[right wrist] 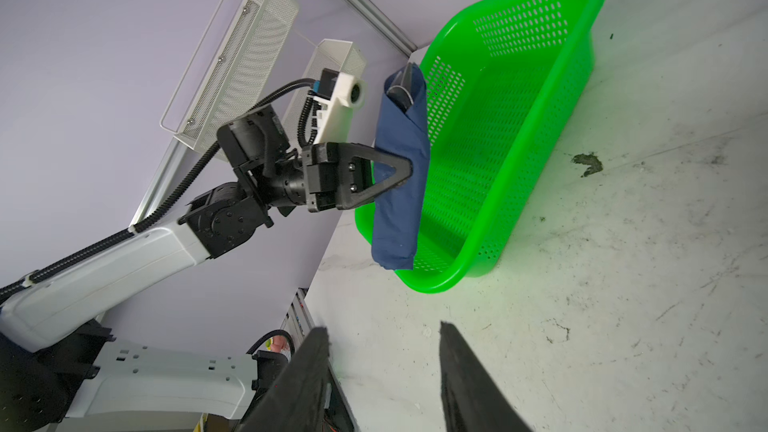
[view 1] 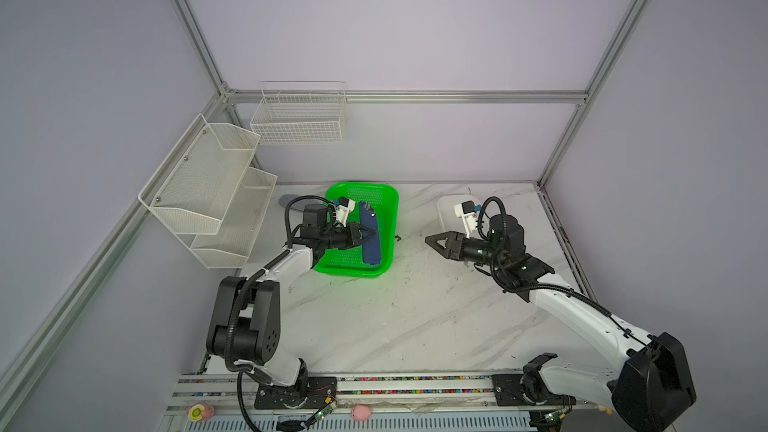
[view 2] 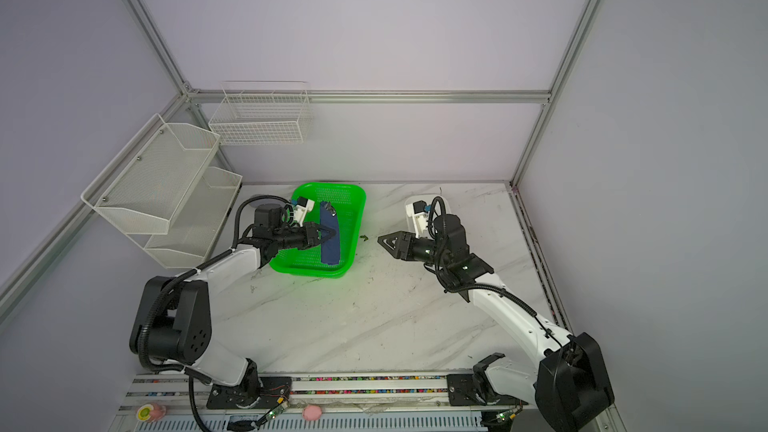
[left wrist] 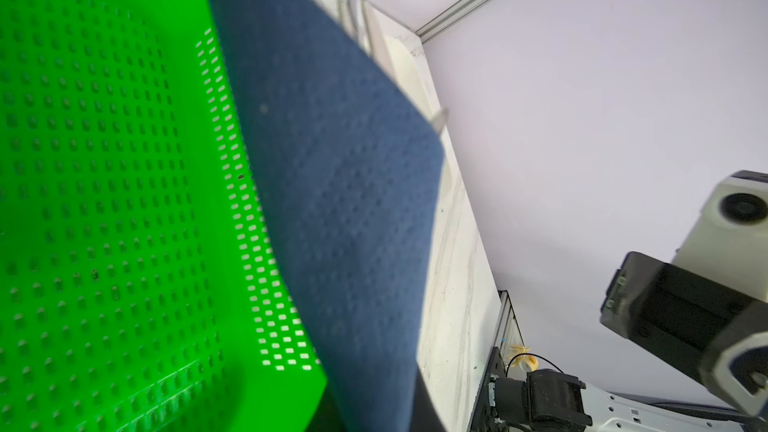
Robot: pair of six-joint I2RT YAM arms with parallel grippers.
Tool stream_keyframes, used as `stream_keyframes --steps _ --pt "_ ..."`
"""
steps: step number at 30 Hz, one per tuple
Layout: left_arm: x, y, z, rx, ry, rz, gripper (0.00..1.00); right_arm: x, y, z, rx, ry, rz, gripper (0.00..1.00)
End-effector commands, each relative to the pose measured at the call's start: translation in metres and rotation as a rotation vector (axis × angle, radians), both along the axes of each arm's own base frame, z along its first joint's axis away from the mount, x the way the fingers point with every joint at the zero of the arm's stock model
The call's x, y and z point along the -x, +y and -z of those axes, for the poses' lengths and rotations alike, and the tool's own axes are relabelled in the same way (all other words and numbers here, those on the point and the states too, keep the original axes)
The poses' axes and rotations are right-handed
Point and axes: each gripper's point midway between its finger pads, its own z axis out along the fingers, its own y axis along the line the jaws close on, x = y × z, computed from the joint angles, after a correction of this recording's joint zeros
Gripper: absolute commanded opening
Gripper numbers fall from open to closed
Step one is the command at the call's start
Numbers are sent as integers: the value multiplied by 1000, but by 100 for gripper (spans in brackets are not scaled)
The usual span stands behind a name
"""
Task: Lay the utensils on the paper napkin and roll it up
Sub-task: 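Carry the napkin bundle with the left gripper into the green basket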
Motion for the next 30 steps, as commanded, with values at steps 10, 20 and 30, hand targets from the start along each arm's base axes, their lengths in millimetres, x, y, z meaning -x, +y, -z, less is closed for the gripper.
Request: stream_keyframes --steps 10,20,30 --pt "-55 -9 -9 6 -80 39 9 -47 27 38 111 64 206 44" --pt "-75 -11 30 -58 -10 76 10 -56 55 62 116 119 153 43" --pt "-85 -12 65 -104 39 113 10 -55 47 75 244 91 232 43"
